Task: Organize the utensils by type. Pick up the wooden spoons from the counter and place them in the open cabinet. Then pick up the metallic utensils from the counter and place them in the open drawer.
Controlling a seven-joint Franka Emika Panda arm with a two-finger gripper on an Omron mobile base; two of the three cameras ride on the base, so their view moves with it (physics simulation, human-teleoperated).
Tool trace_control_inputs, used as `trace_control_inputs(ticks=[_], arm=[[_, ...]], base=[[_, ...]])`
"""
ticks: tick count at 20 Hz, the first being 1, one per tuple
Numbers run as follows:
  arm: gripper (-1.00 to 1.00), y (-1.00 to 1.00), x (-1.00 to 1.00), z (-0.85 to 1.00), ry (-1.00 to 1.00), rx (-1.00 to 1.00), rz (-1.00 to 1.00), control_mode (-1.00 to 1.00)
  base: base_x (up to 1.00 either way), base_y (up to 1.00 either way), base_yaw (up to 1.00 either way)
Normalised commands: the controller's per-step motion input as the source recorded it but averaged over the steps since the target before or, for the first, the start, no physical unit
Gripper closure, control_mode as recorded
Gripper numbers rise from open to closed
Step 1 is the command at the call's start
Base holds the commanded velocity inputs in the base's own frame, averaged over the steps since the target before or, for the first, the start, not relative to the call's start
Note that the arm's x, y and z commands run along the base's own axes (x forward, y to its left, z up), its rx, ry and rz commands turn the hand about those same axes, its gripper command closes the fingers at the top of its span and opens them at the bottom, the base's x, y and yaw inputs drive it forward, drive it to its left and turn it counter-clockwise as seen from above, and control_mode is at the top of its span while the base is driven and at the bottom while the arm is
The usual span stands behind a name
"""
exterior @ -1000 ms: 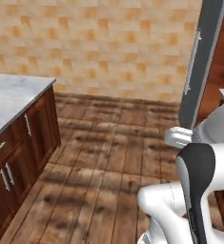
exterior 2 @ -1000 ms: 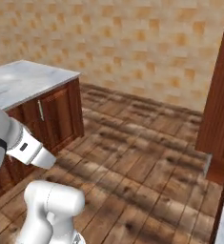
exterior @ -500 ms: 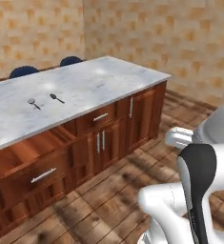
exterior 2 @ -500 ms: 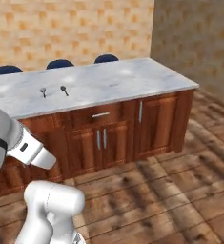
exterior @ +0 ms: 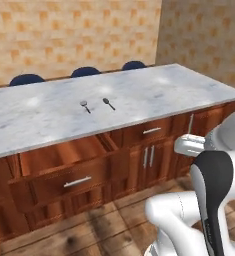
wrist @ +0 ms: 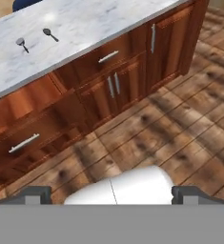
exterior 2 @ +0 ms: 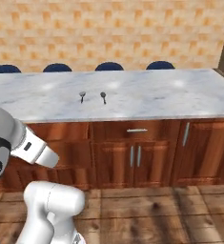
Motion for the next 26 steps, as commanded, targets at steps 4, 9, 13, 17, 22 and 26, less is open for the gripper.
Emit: trace_control_inputs(ticks=[4,9,13,17,22,26], arm=[[-1.00,0.00,0.00,0.00,0.00,0.00,0.00,1.00],[-1.00,0.00,0.00,0.00,0.00,0.00,0.00,1.00],[-1.00,0.00,0.00,0.00,0.00,0.00,0.00,1.00],[-1.00,0.00,0.00,0.00,0.00,0.00,0.00,1.00],[-1.00,0.00,0.00,0.00,0.00,0.00,0.00,1.00],[-1.00,0.00,0.00,0.00,0.00,0.00,0.00,1.00]], base=[[0.65,-0.64,0.05],[0.79,-0.47,0.11],[0.74,-0.46,0.18],[0.70,-0.46,0.25],[0.61,-0.41,0.38],[0.57,-0.17,0.68]])
